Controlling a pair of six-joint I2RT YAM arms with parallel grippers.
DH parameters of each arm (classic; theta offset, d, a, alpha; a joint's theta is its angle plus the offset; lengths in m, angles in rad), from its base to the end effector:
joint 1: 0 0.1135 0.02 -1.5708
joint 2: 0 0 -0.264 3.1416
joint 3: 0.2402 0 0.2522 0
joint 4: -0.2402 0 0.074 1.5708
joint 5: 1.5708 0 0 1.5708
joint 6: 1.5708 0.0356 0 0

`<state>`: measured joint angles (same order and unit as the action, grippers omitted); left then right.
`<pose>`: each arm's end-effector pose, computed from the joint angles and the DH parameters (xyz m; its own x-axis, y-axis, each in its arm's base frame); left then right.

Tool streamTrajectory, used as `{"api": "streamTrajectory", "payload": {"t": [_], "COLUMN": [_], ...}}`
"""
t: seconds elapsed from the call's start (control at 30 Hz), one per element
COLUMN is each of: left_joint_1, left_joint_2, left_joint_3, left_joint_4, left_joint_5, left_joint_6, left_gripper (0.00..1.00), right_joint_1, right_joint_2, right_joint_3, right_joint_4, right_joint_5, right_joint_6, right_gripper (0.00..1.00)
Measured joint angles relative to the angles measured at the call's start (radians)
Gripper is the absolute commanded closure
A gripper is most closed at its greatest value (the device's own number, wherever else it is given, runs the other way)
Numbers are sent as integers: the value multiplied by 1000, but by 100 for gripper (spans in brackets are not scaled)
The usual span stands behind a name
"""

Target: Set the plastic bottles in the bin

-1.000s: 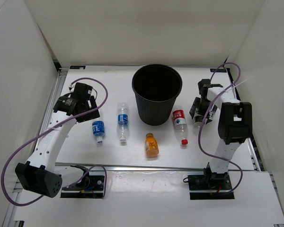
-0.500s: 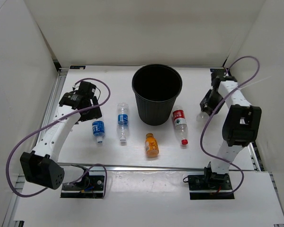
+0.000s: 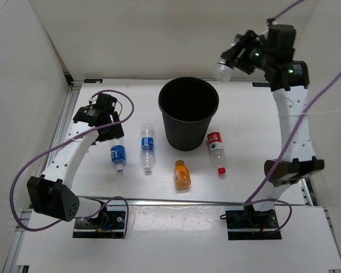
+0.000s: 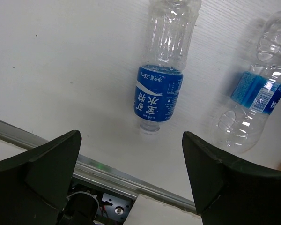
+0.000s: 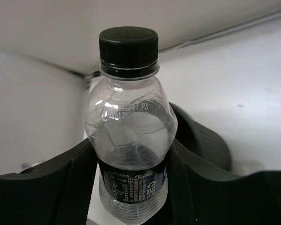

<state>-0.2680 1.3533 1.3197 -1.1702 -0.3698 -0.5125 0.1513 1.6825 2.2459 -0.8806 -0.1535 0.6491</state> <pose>0.2429 -0.0534 0.3230 -0.8442 -0.2423 -0.4781 -0.3352 0.9347 0.1181 0.3237 0.0549 0.5233 -0.4225 0.5399 -0.7281 -0.0467 0.7892 0.6123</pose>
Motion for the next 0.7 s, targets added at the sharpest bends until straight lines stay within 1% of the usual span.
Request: {"api": "streamTrajectory", "payload": {"t": [0.03,0.1,0.17,0.27,0.3,0.33,0.37,0.4,0.53,0.6,0.7], "left_joint_1": [0,0,0,0,0,0,0,0,26,70,142], "left_joint_2": [0,1,1,1,0,0,0,0,-7,-7,13], "left_joint_3": [0,0,1,3,3,3,3,3,-15,-40,-91], "left_joint_4": [0,0,0,0,0,0,2,4,32,48,80], "left_joint_5": [0,0,1,1,2,5,8,10,42,86,198], "left_joint_6": [0,-1,-3,-8,-10,-11,-12,-12,-26,-36,-37], "left_gripper": [0,0,0,0,0,0,0,0,0,0,0], "right_joint_1": [30,87,125,153,159,162,166,168,166,155,135], "right_joint_2": [31,103,169,260,278,291,301,307,274,230,113], "right_joint_3": [35,92,104,89,77,69,62,62,62,55,-7], "right_joint_4": [19,50,69,68,66,61,56,48,46,49,65], "right_joint_5": [-20,-60,-92,-127,-134,-141,-148,-157,-178,-185,-190], "right_joint_6": [-1,-2,-1,-1,-2,-2,-2,-4,-24,-29,-32], "right_gripper": [62,59,47,36,31,23,5,0,0,0,0]}}
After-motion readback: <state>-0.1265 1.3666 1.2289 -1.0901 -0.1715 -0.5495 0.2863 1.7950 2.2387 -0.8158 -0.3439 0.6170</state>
